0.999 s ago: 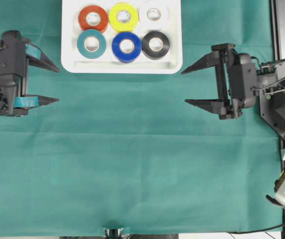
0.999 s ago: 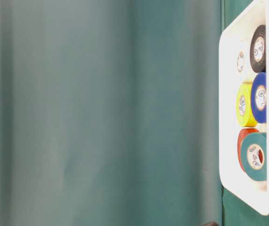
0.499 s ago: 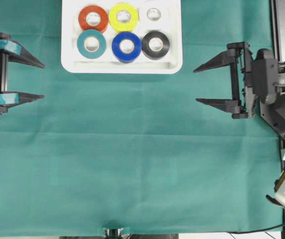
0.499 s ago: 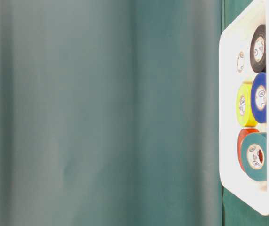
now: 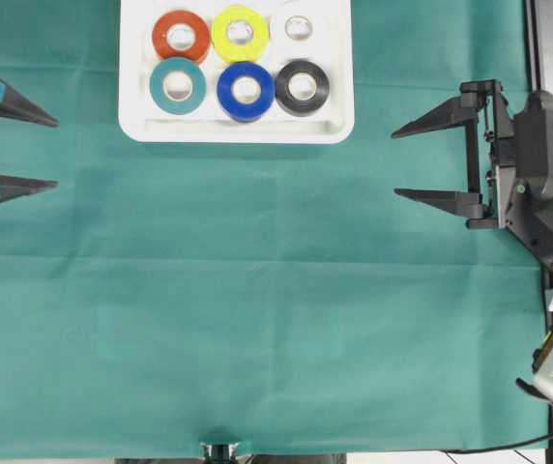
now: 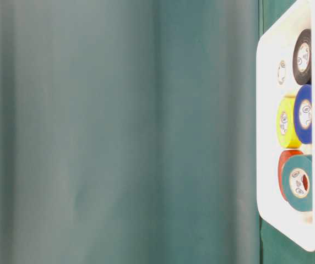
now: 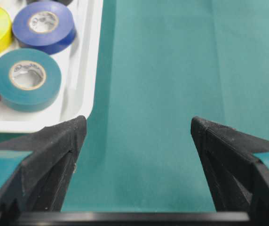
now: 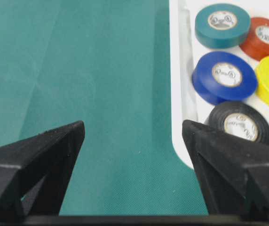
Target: Put the tape alternately from left to right into the white case.
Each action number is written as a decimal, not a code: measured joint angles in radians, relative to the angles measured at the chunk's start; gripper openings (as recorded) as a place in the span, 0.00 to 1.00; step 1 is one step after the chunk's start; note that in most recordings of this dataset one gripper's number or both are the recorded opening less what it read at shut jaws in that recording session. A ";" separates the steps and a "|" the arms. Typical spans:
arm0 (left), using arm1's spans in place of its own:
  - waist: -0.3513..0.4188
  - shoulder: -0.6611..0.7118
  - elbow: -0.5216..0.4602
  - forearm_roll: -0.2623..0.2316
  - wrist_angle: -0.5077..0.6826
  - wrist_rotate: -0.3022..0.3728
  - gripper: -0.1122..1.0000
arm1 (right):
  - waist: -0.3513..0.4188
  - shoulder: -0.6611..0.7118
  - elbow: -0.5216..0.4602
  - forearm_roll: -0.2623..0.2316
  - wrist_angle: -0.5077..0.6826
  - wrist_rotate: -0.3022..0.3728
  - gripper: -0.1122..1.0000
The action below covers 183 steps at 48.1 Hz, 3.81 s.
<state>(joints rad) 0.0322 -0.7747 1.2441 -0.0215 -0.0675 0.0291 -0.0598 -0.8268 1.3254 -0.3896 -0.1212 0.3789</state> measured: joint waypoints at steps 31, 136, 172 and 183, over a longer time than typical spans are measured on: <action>0.034 -0.213 0.101 0.000 0.002 0.000 1.00 | -0.005 -0.193 0.083 0.003 0.101 0.048 0.84; 0.044 -0.509 0.235 0.000 0.106 0.002 1.00 | -0.008 -0.233 0.138 0.003 0.101 0.049 0.84; 0.048 -0.509 0.236 0.000 0.106 0.003 1.00 | -0.017 -0.235 0.140 0.002 0.101 0.049 0.84; 0.046 -0.509 0.236 0.002 0.106 0.003 1.00 | -0.017 -0.233 0.138 0.002 0.101 0.049 0.84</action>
<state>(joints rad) 0.0782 -1.2839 1.4803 -0.0199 0.0383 0.0322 -0.0767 -1.0600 1.4634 -0.3881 -0.0199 0.4280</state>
